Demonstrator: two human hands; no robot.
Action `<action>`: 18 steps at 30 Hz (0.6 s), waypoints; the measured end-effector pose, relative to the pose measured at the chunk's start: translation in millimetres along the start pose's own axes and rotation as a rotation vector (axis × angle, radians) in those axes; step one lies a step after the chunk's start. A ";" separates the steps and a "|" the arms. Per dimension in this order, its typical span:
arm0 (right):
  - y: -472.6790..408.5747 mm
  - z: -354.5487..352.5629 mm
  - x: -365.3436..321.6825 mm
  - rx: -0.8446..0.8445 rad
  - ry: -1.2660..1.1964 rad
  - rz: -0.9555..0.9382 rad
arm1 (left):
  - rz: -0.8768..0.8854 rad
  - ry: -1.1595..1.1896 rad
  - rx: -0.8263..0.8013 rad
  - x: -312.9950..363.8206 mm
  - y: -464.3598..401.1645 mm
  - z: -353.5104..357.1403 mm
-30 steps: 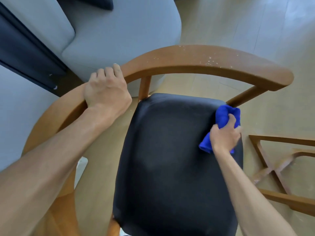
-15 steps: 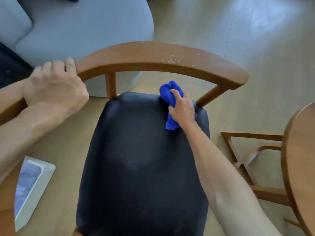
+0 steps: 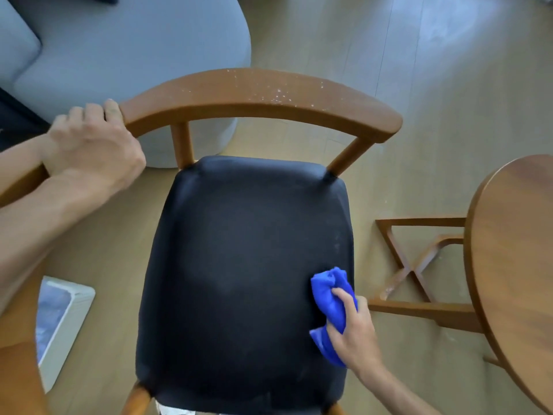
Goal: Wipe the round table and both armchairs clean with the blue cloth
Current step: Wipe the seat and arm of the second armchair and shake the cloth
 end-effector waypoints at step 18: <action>-5.7 78.3 -188.0 -0.251 -0.038 0.042 | -0.011 0.149 -0.185 -9.5 4.8 -0.1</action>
Point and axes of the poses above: each hand's wrist, its own y-axis away from the middle knuckle, its own z-axis out of the palm, x = y × z, the point moved 3 cm from there along -y, towards the middle knuckle, and after that the axes turned 12 degrees about z, right-handed, at the moved point
